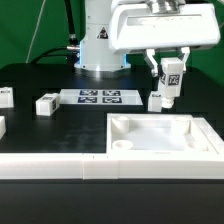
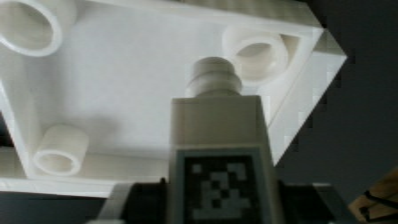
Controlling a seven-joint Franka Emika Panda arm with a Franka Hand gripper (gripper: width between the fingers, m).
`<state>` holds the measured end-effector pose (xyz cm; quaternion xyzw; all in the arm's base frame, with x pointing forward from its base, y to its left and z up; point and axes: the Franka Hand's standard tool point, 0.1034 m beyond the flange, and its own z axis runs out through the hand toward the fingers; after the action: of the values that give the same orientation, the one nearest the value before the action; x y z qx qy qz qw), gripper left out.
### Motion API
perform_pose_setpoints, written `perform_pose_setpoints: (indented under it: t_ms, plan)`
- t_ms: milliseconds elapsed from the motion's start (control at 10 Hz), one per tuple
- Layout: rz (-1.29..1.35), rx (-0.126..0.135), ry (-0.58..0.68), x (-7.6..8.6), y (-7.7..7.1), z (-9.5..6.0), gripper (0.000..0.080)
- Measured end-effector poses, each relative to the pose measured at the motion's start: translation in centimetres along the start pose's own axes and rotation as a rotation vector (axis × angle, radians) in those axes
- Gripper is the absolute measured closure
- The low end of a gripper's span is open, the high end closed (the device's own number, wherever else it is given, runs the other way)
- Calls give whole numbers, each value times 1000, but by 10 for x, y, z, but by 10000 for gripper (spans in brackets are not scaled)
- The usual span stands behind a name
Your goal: Assemble one leg
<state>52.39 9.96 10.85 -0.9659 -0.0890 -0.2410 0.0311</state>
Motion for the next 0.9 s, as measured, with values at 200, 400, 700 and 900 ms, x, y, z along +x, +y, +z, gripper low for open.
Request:
perform_pose_setpoints:
  t_ms: [200, 400, 700, 900]
  plan:
    - [-1, 9, 21, 29, -3, 15, 508]
    - [3, 18, 28, 52, -6, 31, 508]
    - [0, 22, 26, 56, -9, 33, 508]
    - [0, 22, 26, 56, -9, 33, 508]
